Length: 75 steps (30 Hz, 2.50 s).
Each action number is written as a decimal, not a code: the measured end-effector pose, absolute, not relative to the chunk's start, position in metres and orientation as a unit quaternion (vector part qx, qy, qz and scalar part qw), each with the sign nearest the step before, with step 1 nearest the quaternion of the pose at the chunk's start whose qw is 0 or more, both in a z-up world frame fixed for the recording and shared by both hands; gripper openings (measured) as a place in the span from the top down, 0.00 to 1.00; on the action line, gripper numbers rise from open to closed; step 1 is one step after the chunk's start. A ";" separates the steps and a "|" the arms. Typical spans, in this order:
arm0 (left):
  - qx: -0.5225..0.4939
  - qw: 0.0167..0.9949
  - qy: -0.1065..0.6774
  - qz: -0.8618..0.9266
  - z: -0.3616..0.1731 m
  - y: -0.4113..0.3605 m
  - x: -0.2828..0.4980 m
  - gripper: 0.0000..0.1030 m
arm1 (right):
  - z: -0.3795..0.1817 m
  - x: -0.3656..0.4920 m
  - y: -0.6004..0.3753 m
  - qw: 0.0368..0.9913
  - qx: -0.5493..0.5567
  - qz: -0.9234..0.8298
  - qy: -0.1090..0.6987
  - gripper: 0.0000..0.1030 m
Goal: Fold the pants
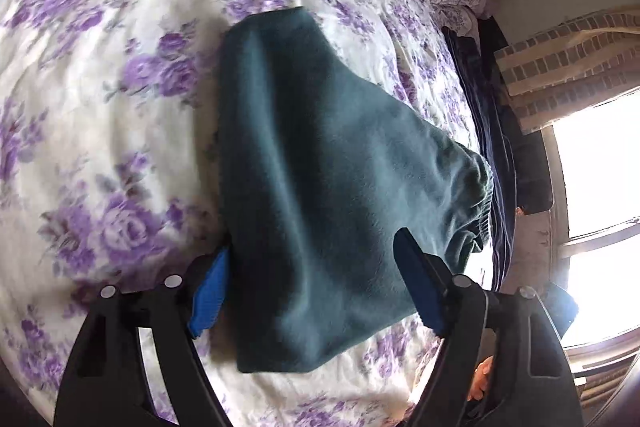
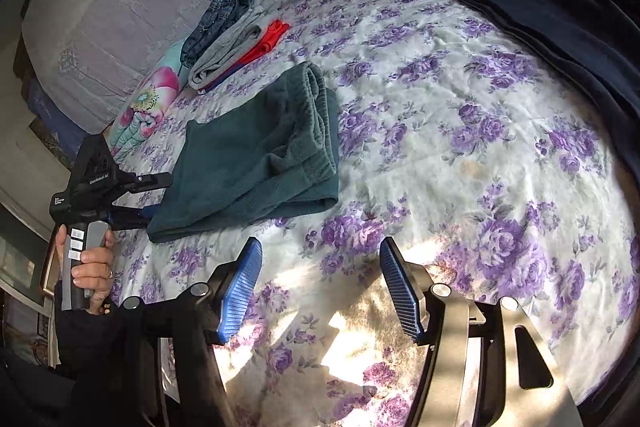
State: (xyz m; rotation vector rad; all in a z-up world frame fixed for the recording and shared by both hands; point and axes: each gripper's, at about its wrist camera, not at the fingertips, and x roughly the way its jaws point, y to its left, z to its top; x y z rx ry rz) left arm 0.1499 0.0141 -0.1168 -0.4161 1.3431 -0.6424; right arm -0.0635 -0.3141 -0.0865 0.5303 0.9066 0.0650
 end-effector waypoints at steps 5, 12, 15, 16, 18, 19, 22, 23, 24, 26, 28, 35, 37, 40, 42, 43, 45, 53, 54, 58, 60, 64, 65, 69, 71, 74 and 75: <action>-0.189 0.723 0.587 -0.312 -0.120 0.015 0.150 0.83 | -0.091 -0.055 -0.325 0.846 0.296 0.037 0.443 0.35; -0.232 0.704 0.583 -0.333 -0.140 0.034 0.150 0.85 | -0.095 0.010 -0.327 0.805 0.348 0.070 0.476 0.32; -0.216 0.713 0.577 -0.334 -0.137 0.030 0.147 0.85 | -0.107 0.037 -0.322 0.788 0.347 0.054 0.506 0.30; -0.214 0.715 0.576 -0.334 -0.137 0.030 0.147 0.83 | -0.113 0.045 -0.319 0.782 0.352 0.062 0.510 0.24; -0.213 0.714 0.576 -0.336 -0.138 0.029 0.148 0.83 | -0.117 0.059 -0.315 0.782 0.365 0.090 0.496 0.15; -0.214 0.712 0.577 -0.338 -0.139 0.029 0.149 0.82 | -0.116 0.064 -0.312 0.782 0.369 0.105 0.492 0.15; -0.216 0.709 0.577 -0.343 -0.140 0.029 0.150 0.82 | -0.123 0.075 -0.302 0.775 0.374 0.138 0.490 0.63; -0.219 0.708 0.577 -0.344 -0.140 0.029 0.151 0.83 | -0.128 0.077 -0.301 0.768 0.380 0.145 0.494 0.71; -0.222 0.708 0.574 -0.346 -0.140 0.031 0.151 0.84 | -0.131 0.076 -0.302 0.766 0.391 0.147 0.489 0.73; -0.216 0.719 0.564 -0.344 -0.135 0.030 0.148 0.86 | -0.123 0.070 -0.304 0.776 0.380 0.144 0.483 0.75; -0.206 0.737 0.546 -0.340 -0.124 0.031 0.142 0.87 | -0.107 0.064 -0.299 0.796 0.350 0.140 0.474 0.77; -0.197 0.780 0.490 -0.336 -0.061 0.039 0.136 0.87 | -0.049 0.078 -0.274 0.837 0.255 0.151 0.461 0.77; -0.183 0.788 0.490 -0.326 -0.048 0.041 0.143 0.87 | -0.031 0.092 -0.267 0.847 0.231 0.154 0.454 0.77; -0.162 0.803 0.481 -0.312 -0.014 0.043 0.174 0.87 | 0.005 0.130 -0.257 0.862 0.201 0.162 0.436 0.77; -0.149 0.820 0.465 -0.299 0.013 0.046 0.202 0.87 | 0.038 0.169 -0.252 0.875 0.184 0.166 0.416 0.77; -0.141 0.830 0.456 -0.289 0.028 0.047 0.222 0.87 | 0.053 0.190 -0.248 0.881 0.173 0.167 0.408 0.77; -0.131 0.847 0.439 -0.268 0.060 0.052 0.265 0.87 | 0.090 0.242 -0.242 0.895 0.148 0.171 0.385 0.77; -0.179 0.870 0.419 -0.189 0.107 0.070 0.462 0.87 | 0.149 0.452 -0.230 0.910 0.101 0.155 0.372 0.77; -0.186 0.866 0.429 -0.177 0.097 0.072 0.482 0.87 | 0.144 0.469 -0.230 0.906 0.106 0.155 0.379 0.77; -0.203 0.833 0.492 -0.153 0.035 0.072 0.532 0.87 | 0.084 0.516 -0.235 0.880 0.117 0.138 0.440 0.76; -0.198 0.816 0.522 -0.151 0.005 0.067 0.540 0.85 | 0.073 0.519 -0.239 0.881 0.130 0.132 0.435 0.69; -0.203 0.818 0.518 -0.144 -0.003 0.078 0.537 0.67 | 0.085 0.511 -0.246 0.875 0.147 0.143 0.438 0.52; -0.201 0.823 0.516 -0.128 0.002 0.084 0.534 0.66 | 0.093 0.504 -0.246 0.879 0.137 0.130 0.437 0.45; -0.182 0.847 0.492 -0.088 0.031 0.102 0.506 0.65 | 0.132 0.467 -0.251 0.909 0.101 0.067 0.398 0.26; -0.160 0.861 0.477 -0.071 0.049 0.104 0.478 0.53 | 0.147 0.444 -0.254 0.921 0.088 0.017 0.380 0.23; -0.104 0.891 0.439 -0.043 0.073 0.094 0.422 0.12 | 0.155 0.402 -0.248 0.927 0.060 -0.047 0.368 0.14; -0.084 0.904 0.417 -0.040 0.079 0.088 0.397 0.09 | 0.153 0.385 -0.244 0.927 0.055 -0.051 0.368 0.12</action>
